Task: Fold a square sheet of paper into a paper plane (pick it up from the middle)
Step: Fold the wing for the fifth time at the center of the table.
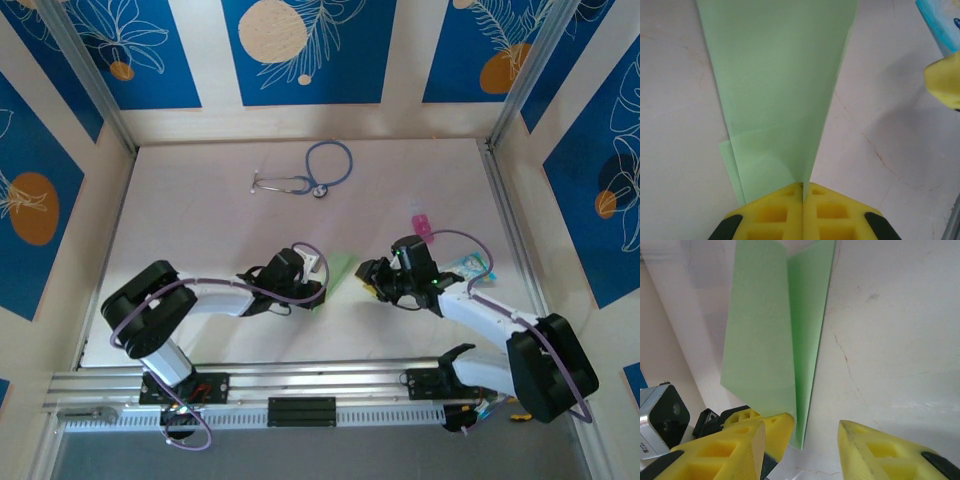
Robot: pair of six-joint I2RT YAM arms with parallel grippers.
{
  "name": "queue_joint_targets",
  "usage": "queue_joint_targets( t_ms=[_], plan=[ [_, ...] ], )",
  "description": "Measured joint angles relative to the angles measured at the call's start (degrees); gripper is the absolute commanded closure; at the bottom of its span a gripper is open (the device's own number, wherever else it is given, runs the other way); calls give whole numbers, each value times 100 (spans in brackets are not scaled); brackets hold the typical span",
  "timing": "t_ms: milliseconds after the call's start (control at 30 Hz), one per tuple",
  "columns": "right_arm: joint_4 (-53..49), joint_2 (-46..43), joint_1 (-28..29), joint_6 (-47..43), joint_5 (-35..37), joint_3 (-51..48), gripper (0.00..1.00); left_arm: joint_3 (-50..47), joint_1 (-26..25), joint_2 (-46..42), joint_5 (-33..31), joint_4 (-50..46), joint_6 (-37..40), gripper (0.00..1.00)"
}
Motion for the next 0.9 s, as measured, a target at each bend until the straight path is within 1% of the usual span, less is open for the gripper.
queue_joint_targets(
  t_ms=[433,667,900],
  plan=[
    [361,400,2,2,-282,-4,59,-63,66,407,472,566,-297,100],
    [452,542,2,0,-365,-2,59,-90,122,702,791,1091,-603,100],
    [501,601,2,-66,-433,-4,65,-96,177,872,1047,1436,-955,100]
  ],
)
